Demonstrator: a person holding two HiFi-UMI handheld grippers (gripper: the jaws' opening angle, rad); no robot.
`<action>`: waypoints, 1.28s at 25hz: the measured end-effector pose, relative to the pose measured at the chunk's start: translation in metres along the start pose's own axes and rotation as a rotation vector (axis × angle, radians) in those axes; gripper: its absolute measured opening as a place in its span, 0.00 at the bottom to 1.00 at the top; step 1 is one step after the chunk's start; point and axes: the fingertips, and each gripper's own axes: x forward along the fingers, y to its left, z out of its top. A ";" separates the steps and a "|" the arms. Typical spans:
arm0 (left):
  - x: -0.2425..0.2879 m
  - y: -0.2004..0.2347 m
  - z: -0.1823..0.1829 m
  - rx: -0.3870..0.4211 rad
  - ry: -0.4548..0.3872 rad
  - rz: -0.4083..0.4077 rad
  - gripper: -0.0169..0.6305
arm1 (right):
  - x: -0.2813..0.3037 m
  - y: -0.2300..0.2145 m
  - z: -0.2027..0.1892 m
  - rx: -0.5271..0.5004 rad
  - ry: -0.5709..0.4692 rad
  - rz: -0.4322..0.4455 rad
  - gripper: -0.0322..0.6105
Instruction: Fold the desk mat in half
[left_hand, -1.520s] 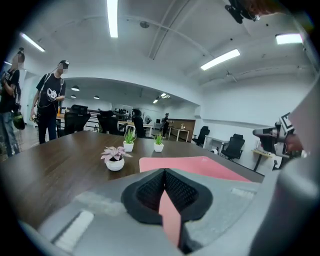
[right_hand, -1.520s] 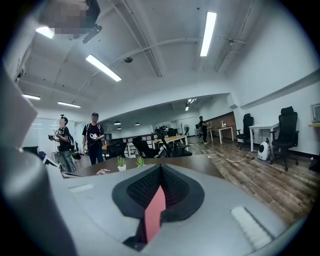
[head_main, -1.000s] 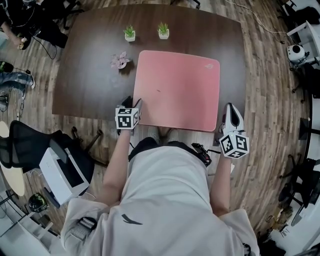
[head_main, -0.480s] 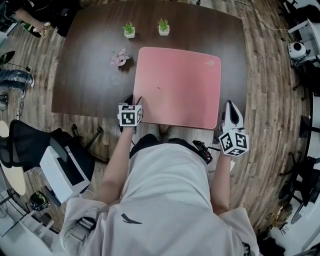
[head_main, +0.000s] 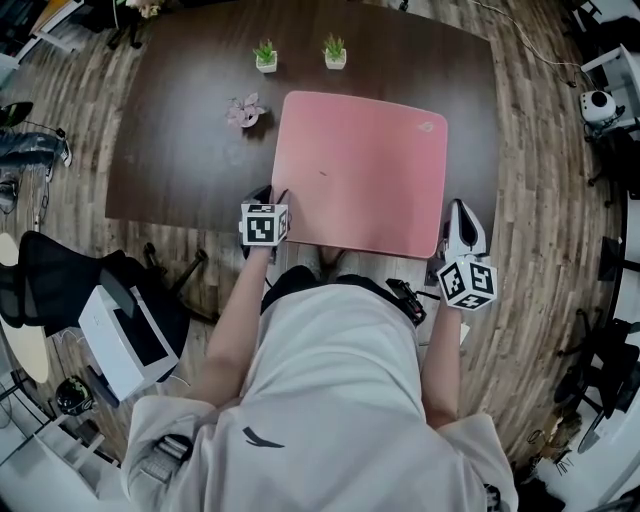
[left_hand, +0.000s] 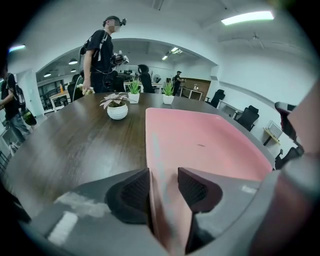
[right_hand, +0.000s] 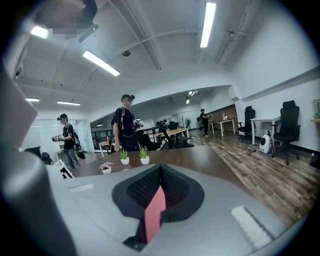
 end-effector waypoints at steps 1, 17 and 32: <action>0.000 0.000 0.000 -0.003 0.000 0.002 0.31 | 0.000 0.001 0.000 -0.001 0.001 0.002 0.05; -0.003 -0.007 0.003 -0.032 -0.011 -0.066 0.20 | -0.009 -0.003 -0.004 0.001 0.008 -0.021 0.05; -0.034 -0.031 0.039 -0.094 -0.113 -0.187 0.17 | -0.007 -0.005 -0.005 0.009 0.007 -0.033 0.05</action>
